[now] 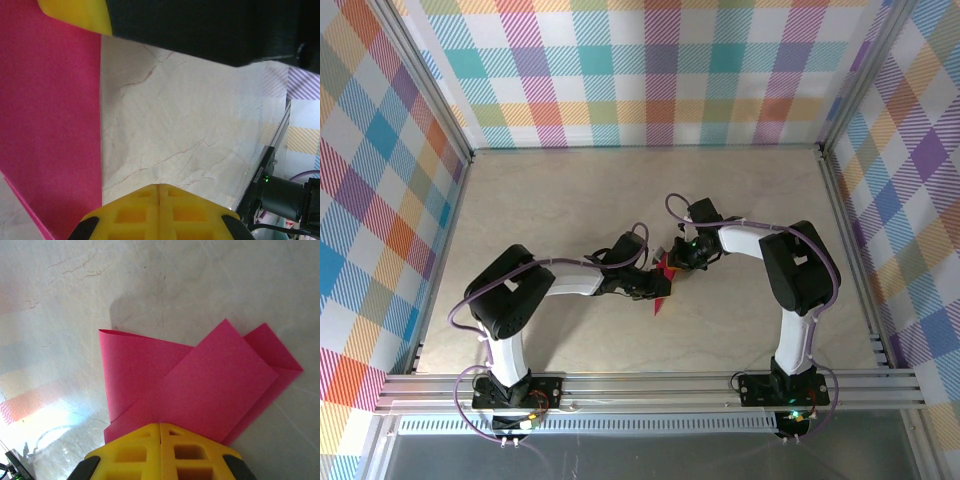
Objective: Fold a paper plane with a square sheet of paper (fold left side to right side)
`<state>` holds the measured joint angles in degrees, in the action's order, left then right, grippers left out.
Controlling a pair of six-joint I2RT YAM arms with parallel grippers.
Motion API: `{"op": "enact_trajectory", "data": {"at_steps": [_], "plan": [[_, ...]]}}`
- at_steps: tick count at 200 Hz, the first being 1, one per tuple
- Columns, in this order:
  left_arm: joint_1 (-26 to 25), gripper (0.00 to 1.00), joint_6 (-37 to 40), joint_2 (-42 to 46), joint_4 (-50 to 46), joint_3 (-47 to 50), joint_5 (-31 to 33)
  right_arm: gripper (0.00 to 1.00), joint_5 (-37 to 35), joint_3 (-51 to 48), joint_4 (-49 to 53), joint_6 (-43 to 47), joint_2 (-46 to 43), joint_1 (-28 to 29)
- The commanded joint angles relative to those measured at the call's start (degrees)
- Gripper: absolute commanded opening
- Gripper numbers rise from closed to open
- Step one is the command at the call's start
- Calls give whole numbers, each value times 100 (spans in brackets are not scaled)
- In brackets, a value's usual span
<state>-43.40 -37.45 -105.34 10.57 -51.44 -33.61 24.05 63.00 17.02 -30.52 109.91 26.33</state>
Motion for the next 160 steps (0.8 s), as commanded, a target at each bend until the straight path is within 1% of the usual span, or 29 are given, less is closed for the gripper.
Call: {"op": "enact_trajectory", "data": {"at_steps": [1,50,82,160], "plan": [[-17,0,159,-121,-81,-155,-120,0,-481,-165,487,131,338,66],[-11,0,258,-292,-143,-79,33,0,-601,-119,608,196,347,67],[9,0,336,-236,-227,35,107,0,-661,-102,687,242,369,73],[24,0,505,0,-307,402,4,0,-879,111,1030,427,478,68]]}}
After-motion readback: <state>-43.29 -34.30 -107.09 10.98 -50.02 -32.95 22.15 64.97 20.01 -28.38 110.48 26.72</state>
